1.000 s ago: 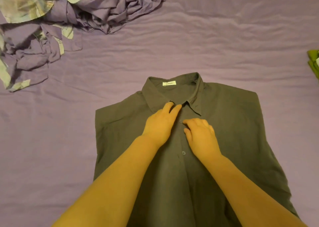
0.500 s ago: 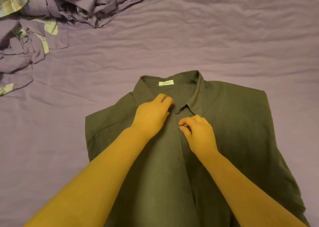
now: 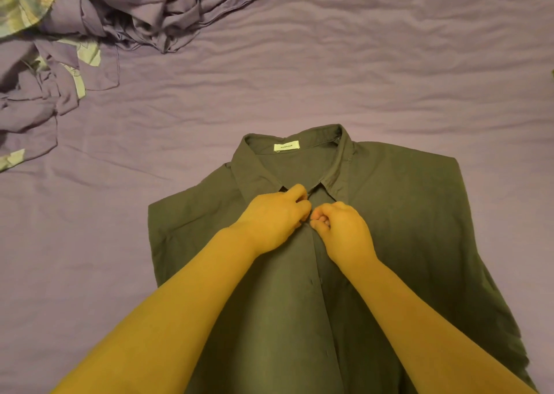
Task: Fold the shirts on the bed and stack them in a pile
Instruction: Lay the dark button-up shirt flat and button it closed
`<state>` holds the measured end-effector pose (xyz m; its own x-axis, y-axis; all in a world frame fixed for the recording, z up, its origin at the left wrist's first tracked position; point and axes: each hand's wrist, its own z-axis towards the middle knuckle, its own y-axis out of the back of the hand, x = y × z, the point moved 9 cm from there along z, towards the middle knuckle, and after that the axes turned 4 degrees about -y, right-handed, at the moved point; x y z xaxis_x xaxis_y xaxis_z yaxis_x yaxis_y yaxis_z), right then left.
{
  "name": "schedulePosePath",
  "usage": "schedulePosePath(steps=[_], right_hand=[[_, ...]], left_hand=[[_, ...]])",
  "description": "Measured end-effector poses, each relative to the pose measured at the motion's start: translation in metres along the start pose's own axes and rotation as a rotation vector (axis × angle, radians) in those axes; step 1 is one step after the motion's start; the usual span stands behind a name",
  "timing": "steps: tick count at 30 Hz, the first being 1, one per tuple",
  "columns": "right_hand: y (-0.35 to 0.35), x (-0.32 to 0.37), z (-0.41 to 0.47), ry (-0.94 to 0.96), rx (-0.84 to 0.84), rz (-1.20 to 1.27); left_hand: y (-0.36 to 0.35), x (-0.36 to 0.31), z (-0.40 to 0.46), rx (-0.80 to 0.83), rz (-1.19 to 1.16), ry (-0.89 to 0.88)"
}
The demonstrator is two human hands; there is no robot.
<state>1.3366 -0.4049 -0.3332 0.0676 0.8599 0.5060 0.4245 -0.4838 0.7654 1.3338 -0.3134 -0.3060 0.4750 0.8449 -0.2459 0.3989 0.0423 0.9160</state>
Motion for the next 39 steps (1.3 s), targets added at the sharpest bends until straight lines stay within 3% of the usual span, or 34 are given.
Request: schedulePosePath(steps=[15, 25, 30, 39], right_hand=[[-0.003, -0.001, 0.003, -0.095, 0.130, 0.274], [-0.007, -0.005, 0.008, -0.104, 0.188, 0.309], [-0.006, -0.006, 0.010, -0.108, 0.245, 0.381], [-0.008, -0.011, 0.009, -0.172, 0.257, 0.474]], left_hand=[[-0.014, 0.008, 0.001, 0.022, -0.224, 0.127], [0.006, -0.008, 0.000, -0.124, -0.072, 0.009], [0.002, -0.005, 0.005, -0.086, 0.017, 0.033], [0.004, -0.003, 0.002, -0.197, 0.022, 0.055]])
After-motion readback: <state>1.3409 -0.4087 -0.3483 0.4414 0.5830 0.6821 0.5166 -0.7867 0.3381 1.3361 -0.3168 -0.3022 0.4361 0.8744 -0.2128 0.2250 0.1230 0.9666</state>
